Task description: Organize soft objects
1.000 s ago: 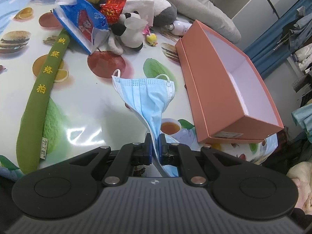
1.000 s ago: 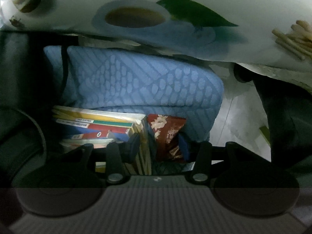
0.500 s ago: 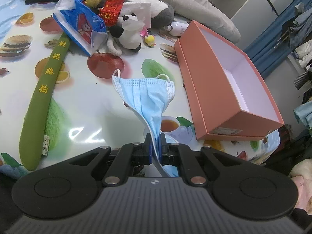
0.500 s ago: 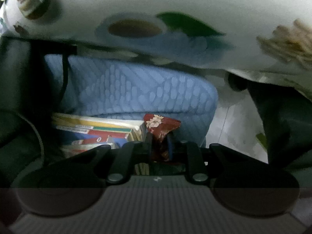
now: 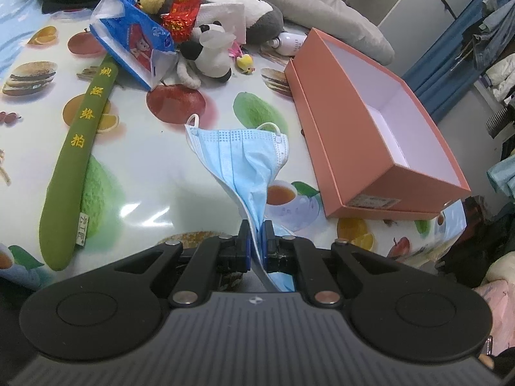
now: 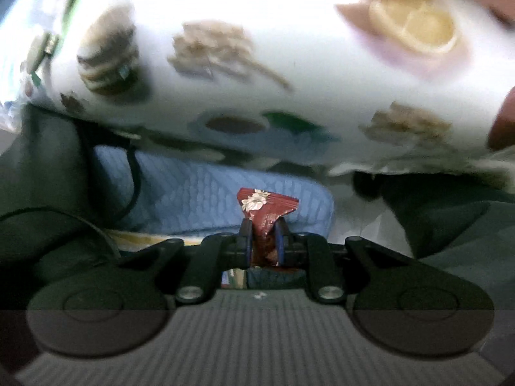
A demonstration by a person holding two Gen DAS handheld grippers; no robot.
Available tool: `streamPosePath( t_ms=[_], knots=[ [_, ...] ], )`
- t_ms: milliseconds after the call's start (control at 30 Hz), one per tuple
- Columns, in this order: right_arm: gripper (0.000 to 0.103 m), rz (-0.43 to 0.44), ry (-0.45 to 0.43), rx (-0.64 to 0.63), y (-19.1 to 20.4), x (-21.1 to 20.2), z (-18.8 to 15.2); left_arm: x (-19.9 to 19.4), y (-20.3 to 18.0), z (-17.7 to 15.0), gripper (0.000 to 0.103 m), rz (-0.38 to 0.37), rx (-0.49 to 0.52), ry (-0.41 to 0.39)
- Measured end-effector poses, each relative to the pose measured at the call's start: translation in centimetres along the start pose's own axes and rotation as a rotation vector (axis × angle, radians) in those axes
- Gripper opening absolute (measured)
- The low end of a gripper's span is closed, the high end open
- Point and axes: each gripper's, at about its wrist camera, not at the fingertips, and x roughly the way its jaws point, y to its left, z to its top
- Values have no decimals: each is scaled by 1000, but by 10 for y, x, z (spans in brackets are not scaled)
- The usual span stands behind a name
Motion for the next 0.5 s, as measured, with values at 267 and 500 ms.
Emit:
streamPosePath(
  t_ms=[267,500],
  knots=[
    [18,-34,-219,3,22,-57,1,-13,-1,-4,7,-26,36,-22],
    [18,-38,-401,-7,37,-115,0,-37,-11,2,7,-36,70,-91]
  ],
)
